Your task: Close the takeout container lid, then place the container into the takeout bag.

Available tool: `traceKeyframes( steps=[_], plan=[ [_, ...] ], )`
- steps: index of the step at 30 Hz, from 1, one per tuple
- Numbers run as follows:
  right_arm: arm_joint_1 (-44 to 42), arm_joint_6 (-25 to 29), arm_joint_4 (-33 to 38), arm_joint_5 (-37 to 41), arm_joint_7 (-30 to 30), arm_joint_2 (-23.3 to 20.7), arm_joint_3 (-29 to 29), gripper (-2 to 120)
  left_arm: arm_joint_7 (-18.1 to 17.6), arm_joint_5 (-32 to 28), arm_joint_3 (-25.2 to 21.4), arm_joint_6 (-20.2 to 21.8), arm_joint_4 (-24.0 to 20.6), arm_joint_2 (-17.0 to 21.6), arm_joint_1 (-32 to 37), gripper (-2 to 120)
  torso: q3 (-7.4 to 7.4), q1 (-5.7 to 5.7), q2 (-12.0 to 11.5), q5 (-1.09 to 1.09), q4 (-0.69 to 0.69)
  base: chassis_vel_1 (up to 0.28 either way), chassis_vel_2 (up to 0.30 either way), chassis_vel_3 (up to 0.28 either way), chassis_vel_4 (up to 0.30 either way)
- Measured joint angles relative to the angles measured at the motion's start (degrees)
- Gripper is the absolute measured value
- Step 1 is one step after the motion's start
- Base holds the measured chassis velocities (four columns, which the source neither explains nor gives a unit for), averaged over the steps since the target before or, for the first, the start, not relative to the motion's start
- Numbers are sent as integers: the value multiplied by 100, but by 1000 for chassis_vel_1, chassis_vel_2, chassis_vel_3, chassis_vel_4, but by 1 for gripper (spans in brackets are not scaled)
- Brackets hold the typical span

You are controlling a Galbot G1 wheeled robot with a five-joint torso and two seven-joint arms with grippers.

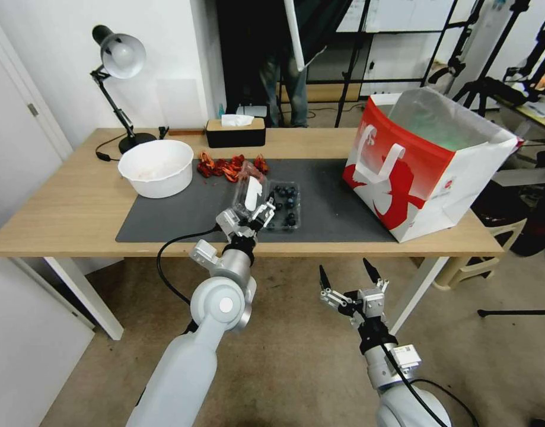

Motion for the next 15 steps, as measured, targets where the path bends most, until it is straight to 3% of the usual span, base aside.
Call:
traceKeyframes(
  steps=[9, 15],
  plan=[
    [-30, 1, 38, -15, 23, 3, 8, 100, 145, -423, -33, 106, -125, 23, -121, 100, 0, 0, 0, 0, 0, 0, 0, 0, 0],
    [-121, 5, 107, -20, 25, 12, 47, 100, 326, -717, 211, 223, -17, 8, -225, 100, 0, 0, 0, 0, 0, 0, 0, 0, 0]
  ],
)
